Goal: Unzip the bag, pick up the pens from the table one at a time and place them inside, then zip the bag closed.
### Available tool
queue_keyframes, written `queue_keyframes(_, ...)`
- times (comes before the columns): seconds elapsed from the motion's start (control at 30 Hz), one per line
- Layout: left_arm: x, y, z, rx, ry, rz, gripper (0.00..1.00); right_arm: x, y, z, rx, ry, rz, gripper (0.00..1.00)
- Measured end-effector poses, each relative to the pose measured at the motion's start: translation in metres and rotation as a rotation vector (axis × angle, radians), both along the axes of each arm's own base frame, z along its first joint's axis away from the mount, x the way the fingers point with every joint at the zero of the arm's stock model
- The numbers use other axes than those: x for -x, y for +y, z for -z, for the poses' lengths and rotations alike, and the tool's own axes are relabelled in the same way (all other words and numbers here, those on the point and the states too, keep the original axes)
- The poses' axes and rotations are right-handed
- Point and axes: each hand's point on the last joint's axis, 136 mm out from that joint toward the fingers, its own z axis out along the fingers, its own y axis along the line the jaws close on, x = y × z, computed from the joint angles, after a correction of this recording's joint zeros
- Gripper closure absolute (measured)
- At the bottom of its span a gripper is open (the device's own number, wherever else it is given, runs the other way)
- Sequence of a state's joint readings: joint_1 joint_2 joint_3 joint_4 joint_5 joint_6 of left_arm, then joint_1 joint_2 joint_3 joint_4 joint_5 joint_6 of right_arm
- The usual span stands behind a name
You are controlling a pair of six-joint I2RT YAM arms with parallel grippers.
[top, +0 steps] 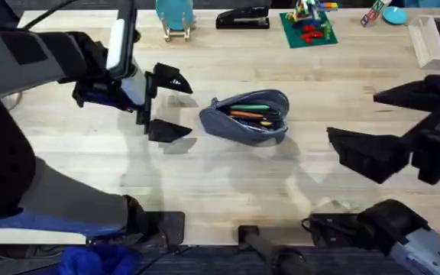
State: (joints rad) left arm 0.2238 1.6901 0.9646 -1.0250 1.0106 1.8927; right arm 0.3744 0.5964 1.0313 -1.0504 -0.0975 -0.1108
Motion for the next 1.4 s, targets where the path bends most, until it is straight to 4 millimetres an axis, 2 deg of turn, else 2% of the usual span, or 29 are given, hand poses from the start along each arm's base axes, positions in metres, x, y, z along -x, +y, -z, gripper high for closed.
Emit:
queue_keyframes(0.27,-0.004,0.005,-0.001,0.024,-0.05,0.002,0.008,0.0,0.0,0.0,-0.002,0.0,0.002,0.003)
queue_keyframes(0.43,-0.005,0.001,0.011,0.085,-0.031,0.018,0.008,0.0,0.0,0.0,-0.003,0.001,0.002,0.003)
queue_keyframes(1.03,-0.008,-0.002,0.011,0.123,-0.063,0.024,0.008,-0.001,0.0,-0.001,-0.03,0.011,0.026,0.003)
queue_keyframes(1.13,-0.008,-0.002,0.011,0.123,-0.063,0.024,0.008,-0.006,0.003,-0.007,-0.069,0.0,0.051,0.003)
queue_keyframes(1.23,-0.008,-0.002,0.011,0.123,-0.063,0.024,0.008,-0.011,0.005,-0.004,-0.094,0.037,0.081,0.003)
queue_keyframes(1.4,-0.008,-0.002,0.011,0.123,-0.063,0.024,0.008,-0.038,0.023,0.01,-0.136,0.148,0.103,0.003)
